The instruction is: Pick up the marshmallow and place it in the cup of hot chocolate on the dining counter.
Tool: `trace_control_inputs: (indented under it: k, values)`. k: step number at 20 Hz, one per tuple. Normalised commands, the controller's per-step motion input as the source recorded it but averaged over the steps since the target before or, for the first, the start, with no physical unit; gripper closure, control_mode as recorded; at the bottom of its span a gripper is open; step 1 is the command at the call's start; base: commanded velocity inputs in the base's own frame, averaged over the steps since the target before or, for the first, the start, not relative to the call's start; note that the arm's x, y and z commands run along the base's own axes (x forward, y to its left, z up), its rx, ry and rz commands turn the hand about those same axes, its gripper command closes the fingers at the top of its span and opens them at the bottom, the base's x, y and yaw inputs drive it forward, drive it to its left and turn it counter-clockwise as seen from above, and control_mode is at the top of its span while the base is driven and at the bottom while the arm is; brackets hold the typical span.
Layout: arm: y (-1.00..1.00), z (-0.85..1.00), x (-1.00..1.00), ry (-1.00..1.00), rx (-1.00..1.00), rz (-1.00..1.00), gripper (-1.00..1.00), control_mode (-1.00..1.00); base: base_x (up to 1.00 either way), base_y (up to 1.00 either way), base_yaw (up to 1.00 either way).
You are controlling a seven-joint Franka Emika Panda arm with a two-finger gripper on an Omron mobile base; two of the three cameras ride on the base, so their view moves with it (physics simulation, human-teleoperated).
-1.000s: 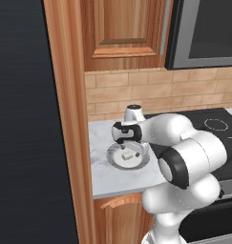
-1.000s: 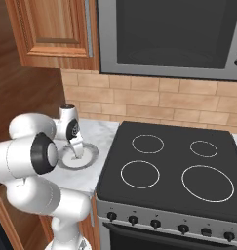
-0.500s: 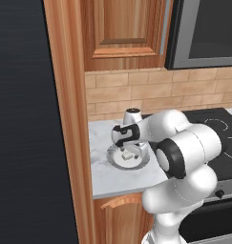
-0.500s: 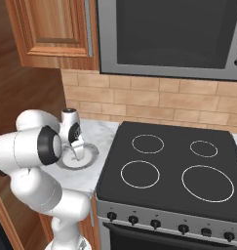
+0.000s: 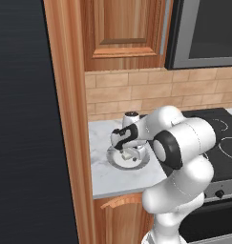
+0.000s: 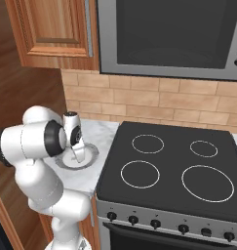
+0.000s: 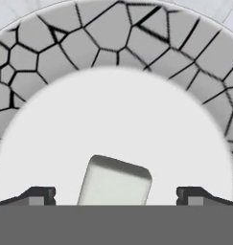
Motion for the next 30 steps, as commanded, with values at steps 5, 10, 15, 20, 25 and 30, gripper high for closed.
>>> trace_control_inputs:
  k: [5, 10, 15, 20, 25, 30]
  values:
    - [0.01, -0.2, 0.03, 0.0, 0.0, -0.03, -1.0, -1.0, 0.0, 0.0, 0.0]
    - [0.0, -0.06, 0.0, 0.0, 0.0, -0.01, 1.0, -1.0, 0.0, 0.0, 0.0]
    - [0.0, 0.0, 0.0, 0.0, 0.0, 0.0, 1.0, -1.0, 0.0, 0.0, 0.0]
    - [0.03, -0.04, 0.0, 0.0, 0.0, 0.0, 1.0, -1.0, 0.0, 0.0, 0.0]
    - [-0.01, 0.39, 0.0, 0.0, 0.0, 0.06, 1.0, -1.0, 0.0, 0.0, 0.0]
    - [-0.16, 0.89, -0.11, 0.0, -0.04, 0.23, 1.0, -1.0, 0.0, 0.0, 0.0]
